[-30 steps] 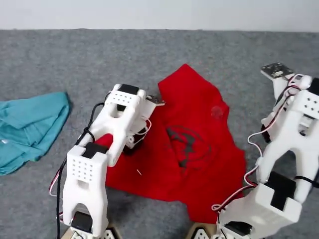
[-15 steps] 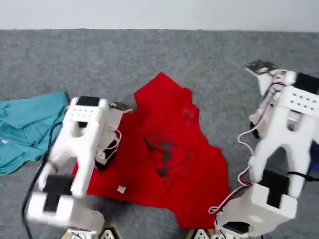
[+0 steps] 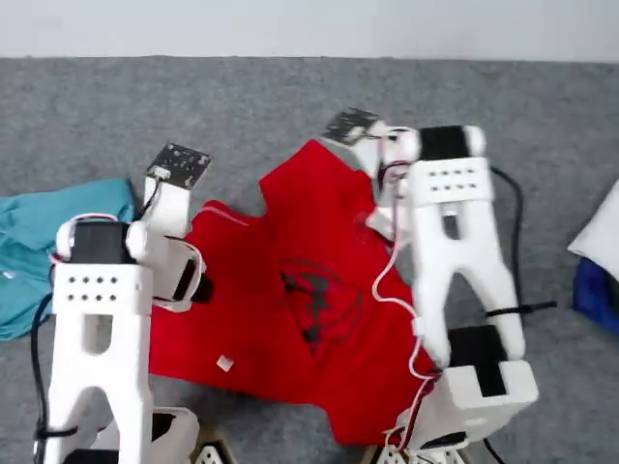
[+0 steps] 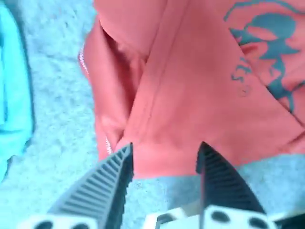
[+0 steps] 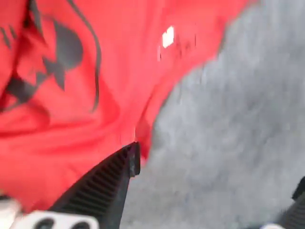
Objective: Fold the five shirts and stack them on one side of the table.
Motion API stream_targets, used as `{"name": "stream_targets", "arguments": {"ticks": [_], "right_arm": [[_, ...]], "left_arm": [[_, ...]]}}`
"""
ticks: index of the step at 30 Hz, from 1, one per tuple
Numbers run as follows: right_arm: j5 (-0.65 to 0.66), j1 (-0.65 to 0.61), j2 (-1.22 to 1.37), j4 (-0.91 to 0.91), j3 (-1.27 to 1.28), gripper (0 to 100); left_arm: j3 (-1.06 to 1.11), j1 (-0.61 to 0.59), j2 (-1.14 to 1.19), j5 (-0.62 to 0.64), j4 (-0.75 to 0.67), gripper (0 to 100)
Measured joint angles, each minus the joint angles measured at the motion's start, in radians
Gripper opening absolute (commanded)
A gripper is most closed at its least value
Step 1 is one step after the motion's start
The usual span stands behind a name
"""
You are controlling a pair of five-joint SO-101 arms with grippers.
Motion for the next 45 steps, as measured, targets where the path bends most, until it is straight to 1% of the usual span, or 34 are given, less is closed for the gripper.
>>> {"name": "stream_targets", "arguments": {"ticks": [5, 11, 15, 17, 19, 21, 22, 24, 25, 26, 29, 31, 37, 41, 45], "right_arm": [[-0.002, -0.032, 0.149, -0.109, -0.028, 40.6], [-0.002, -0.051, 0.442, -0.13, -0.258, 40.5], [-0.002, -0.046, 0.644, -0.13, -0.434, 39.2], [-0.002, -0.038, 0.721, -0.12, -0.517, 31.9], [-0.002, -0.026, 0.786, -0.084, -0.605, 19.5], [0.002, -0.014, 0.836, -0.052, -0.687, 4.9], [0.012, -0.006, 0.858, -0.04, -0.727, 0.0], [0.035, 0.011, 0.891, -0.02, -0.799, 5.8], [0.044, 0.021, 0.908, -0.015, -0.833, 7.1], [0.055, 0.037, 0.924, -0.009, -0.867, 6.5], [0.083, 0.097, 0.968, 0.02, -0.942, 0.3], [0.107, 0.15, 0.996, 0.038, -0.979, 1.6], [0.144, 0.321, 1.033, 0.046, -1.068, 0.9], [0.181, 0.402, 1.033, 0.046, -1.151, 0.9], [0.19, 0.48, 1.042, 0.014, -1.226, 1.5]], "left_arm": [[0.009, -0.051, -0.101, 0.0, 0.0, 17], [0.009, -0.054, -0.206, 0.0, 0.0, 17], [0.009, -0.057, -0.241, 0.0, 0.0, 14], [0.009, -0.055, -0.247, 0.0, 0.0, 14], [0.009, -0.055, -0.247, 0.0, 0.0, 14], [0.011, -0.055, -0.247, 0.0, 0.0, 14], [0.011, -0.055, -0.247, 0.0, 0.0, 14], [0.011, -0.055, -0.247, 0.0, 0.0, 14], [0.011, -0.055, -0.247, 0.0, 0.0, 14], [0.011, -0.055, -0.247, 0.0, 0.0, 14], [0.011, -0.055, -0.247, 0.0, 0.0, 14], [0.011, -0.055, -0.247, 0.0, 0.0, 14], [0.014, -0.055, -0.247, 0.0, 0.0, 14], [0.014, -0.055, -0.247, 0.0, 0.0, 14], [0.014, -0.055, -0.247, 0.0, 0.0, 15]]}}
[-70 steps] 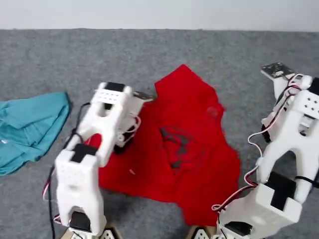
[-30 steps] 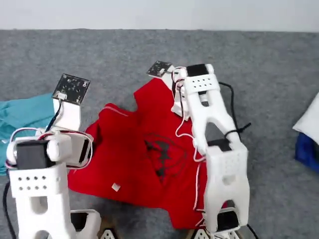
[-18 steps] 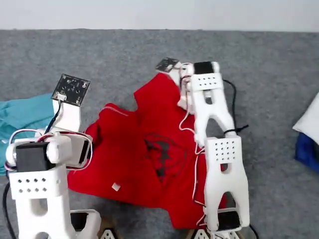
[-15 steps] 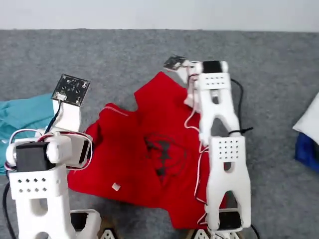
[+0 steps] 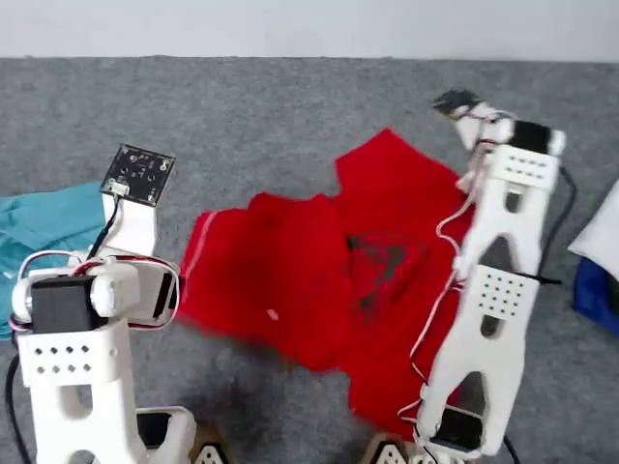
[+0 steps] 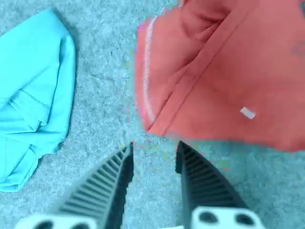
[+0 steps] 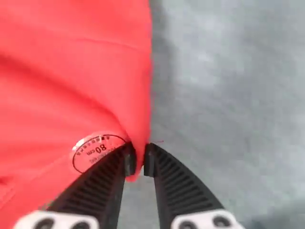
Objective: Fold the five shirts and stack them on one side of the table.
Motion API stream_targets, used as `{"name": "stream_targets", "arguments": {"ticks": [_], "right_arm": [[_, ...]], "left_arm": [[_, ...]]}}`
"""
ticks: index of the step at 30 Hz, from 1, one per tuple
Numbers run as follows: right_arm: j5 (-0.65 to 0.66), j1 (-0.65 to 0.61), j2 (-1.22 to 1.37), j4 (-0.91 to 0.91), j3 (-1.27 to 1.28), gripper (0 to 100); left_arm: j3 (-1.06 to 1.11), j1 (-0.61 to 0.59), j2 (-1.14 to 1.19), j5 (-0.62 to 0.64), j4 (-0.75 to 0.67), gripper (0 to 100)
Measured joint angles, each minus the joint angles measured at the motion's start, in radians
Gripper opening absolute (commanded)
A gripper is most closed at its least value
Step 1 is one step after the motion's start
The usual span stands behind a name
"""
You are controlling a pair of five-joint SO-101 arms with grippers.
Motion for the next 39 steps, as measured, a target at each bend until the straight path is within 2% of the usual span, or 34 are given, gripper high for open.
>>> {"name": "stream_targets", "arguments": {"ticks": [4, 7, 9, 11, 15, 19, 23, 27, 31, 39], "right_arm": [[0.0, 0.049, 0.0, 0.02, -0.023, 5.7], [0.0, 0.048, 0.0, 0.095, -0.025, 24.7], [-0.048, 0.048, 0.0, 0.103, -0.025, 37.2], [-0.138, 0.048, -0.012, 0.103, -0.023, 41.6], [-0.189, 0.048, -0.101, 0.103, 0.063, 37.8], [-0.203, 0.048, -0.233, 0.103, 0.23, 34.5], [-0.247, 0.048, -0.394, 0.103, 0.414, 34.3], [-0.255, 0.048, -0.583, 0.103, 0.632, 34.3], [-0.25, 0.048, -0.766, 0.103, 0.848, 34.3], [-0.173, 0.048, -1.005, 0.103, 1.129, 34.3]], "left_arm": [[0.037, 0.0, 0.0, 0.0, 0.0, 16], [0.115, 0.0, 0.0, 0.0, -0.02, 19], [0.183, 0.002, 0.0, 0.0, -0.078, 20], [0.238, 0.026, 0.0, 0.014, -0.135, 20], [0.265, 0.146, 0.035, 0.074, -0.219, 20], [0.262, 0.264, 0.189, 0.124, -0.324, 20], [0.152, 0.285, 0.419, 0.15, -0.419, 20], [-0.054, 0.296, 0.7, 0.152, -0.431, 20], [-0.298, 0.281, 0.97, 0.152, -0.373, 20], [-0.793, 0.272, 1.402, 0.051, -0.104, 20]]}}
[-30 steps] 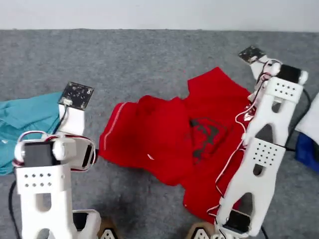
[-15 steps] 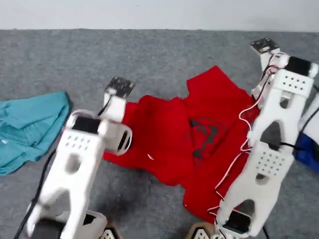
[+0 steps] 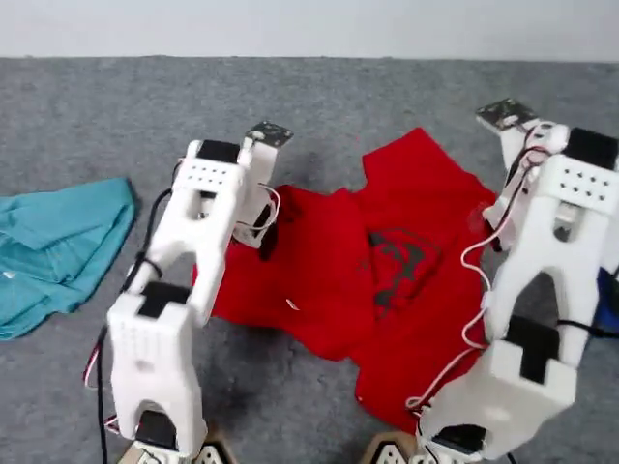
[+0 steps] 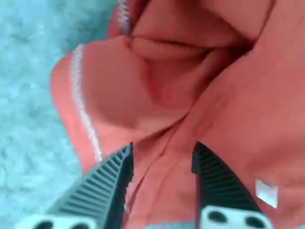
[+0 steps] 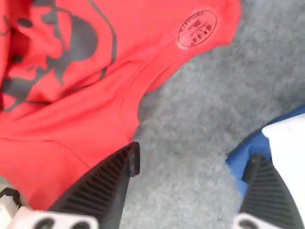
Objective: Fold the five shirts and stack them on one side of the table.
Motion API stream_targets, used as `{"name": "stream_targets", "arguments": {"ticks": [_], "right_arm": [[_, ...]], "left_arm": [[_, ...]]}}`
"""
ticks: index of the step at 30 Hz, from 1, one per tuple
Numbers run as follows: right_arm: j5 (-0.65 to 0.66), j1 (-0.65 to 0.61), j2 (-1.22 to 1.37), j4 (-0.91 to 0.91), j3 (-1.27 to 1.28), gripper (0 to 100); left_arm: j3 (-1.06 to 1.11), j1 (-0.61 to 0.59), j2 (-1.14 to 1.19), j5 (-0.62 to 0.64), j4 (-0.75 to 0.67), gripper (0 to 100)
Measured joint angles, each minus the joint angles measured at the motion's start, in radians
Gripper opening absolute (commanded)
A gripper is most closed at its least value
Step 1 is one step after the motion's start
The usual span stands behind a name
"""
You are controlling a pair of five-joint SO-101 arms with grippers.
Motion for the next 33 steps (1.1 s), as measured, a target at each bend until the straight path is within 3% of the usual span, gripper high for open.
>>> {"name": "stream_targets", "arguments": {"ticks": [5, 10, 16, 33], "right_arm": [[0.003, 0.0, -0.052, 0.0, 0.025, 34.3], [0.005, 0.0, -0.058, 0.0, 0.025, 34.3], [0.005, 0.0, -0.058, 0.0, 0.025, 34.3], [0.005, -0.002, -0.046, 0.0, 0.025, 34.3]], "left_arm": [[-0.233, 0.028, 0.203, -0.02, 0.094, 18], [-0.31, 0.058, 0.269, -0.038, 0.101, 15], [-0.313, 0.112, 0.276, -0.051, 0.101, 1], [-0.233, 0.123, 0.152, -0.051, 0.104, 1]]}}
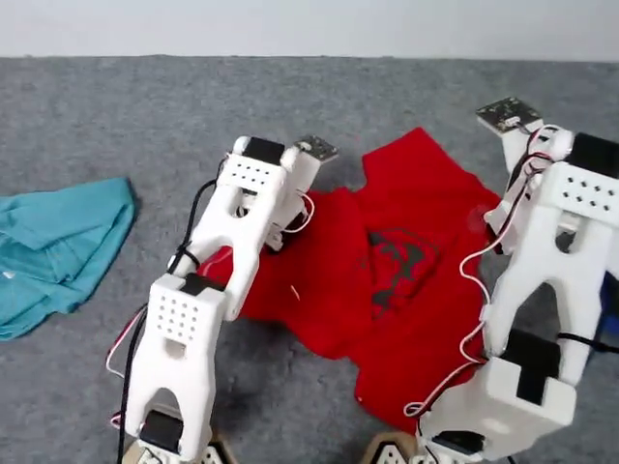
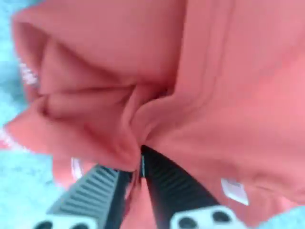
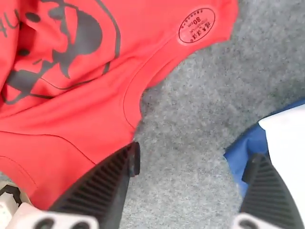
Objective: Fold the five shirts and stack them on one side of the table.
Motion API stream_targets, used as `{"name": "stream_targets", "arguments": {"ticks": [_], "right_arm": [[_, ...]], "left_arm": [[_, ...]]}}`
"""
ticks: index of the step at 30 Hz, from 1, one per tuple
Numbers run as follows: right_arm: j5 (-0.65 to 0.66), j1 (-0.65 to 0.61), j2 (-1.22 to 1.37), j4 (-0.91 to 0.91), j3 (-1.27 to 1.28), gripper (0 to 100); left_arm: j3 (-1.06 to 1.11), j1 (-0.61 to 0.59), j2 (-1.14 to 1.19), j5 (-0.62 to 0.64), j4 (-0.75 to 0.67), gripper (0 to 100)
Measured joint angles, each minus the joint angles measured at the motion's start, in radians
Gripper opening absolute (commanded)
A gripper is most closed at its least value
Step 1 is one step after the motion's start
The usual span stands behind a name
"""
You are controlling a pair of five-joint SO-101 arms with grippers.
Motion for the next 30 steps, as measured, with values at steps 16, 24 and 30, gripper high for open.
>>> {"name": "stream_targets", "arguments": {"ticks": [16, 24, 30], "right_arm": [[-0.002, -0.028, 0.106, 0.0, 0.0, 34.4], [-0.003, -0.157, 0.106, -0.002, 0.0, 40.2], [-0.002, -0.313, 0.144, -0.078, 0.0, 41.0]], "left_arm": [[0.694, -0.226, -0.54, -0.193, 0.0, 2], [0.735, -0.267, -0.574, -0.216, 0.0, 18], [0.632, -0.308, -0.574, -0.12, 0.0, 20]]}}
